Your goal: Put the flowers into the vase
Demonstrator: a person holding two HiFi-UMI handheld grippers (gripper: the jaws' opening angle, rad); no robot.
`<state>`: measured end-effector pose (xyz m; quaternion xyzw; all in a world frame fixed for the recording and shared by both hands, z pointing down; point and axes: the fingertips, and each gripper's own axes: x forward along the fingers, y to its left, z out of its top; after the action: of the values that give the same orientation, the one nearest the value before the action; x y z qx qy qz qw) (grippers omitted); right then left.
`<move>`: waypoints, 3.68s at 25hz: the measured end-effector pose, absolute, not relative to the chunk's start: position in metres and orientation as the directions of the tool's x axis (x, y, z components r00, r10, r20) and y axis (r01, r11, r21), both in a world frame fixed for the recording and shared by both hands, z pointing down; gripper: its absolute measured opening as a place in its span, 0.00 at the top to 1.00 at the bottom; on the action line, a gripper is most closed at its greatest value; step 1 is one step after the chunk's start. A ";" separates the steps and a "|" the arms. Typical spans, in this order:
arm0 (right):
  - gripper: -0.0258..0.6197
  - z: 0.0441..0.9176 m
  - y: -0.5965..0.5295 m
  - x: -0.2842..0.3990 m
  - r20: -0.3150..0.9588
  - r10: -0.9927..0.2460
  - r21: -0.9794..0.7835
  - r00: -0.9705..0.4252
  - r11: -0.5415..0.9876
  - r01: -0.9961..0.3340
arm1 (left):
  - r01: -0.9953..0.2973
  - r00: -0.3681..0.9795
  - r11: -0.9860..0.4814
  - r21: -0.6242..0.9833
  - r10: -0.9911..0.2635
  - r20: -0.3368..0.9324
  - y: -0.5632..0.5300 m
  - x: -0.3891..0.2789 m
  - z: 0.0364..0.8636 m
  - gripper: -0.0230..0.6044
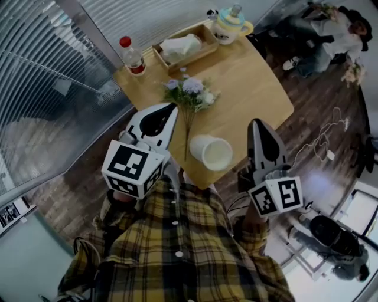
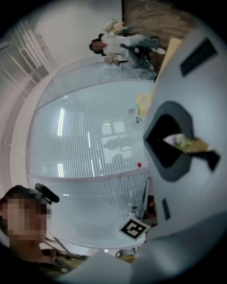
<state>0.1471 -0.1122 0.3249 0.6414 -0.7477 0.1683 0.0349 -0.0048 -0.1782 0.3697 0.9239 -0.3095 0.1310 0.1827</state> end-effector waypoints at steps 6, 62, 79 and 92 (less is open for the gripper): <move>0.94 0.327 -0.099 0.154 0.286 -0.949 -0.210 -0.136 0.076 -0.975 | -0.586 0.802 -0.758 0.286 -0.492 0.339 -0.176 0.004 0.373 0.95; 0.94 0.381 -0.092 0.177 0.404 -0.889 -0.292 -0.215 0.098 -0.951 | -0.712 0.615 -0.533 0.457 -0.159 0.772 -0.142 0.029 0.589 0.66; 0.94 0.398 -0.088 0.189 0.433 -0.876 -0.313 -0.211 0.073 -0.947 | -0.731 0.580 -0.481 0.484 -0.064 0.812 -0.149 0.051 0.619 0.66; 0.94 0.403 -0.094 0.192 0.434 -0.873 -0.327 -0.223 0.078 -0.942 | -0.720 0.586 -0.503 0.478 -0.071 0.807 -0.159 0.048 0.605 0.90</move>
<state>0.1924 -0.0939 0.4031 0.6201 -0.7315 0.2765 0.0621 0.0483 -0.1587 0.6046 0.7803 -0.2534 0.3777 0.4292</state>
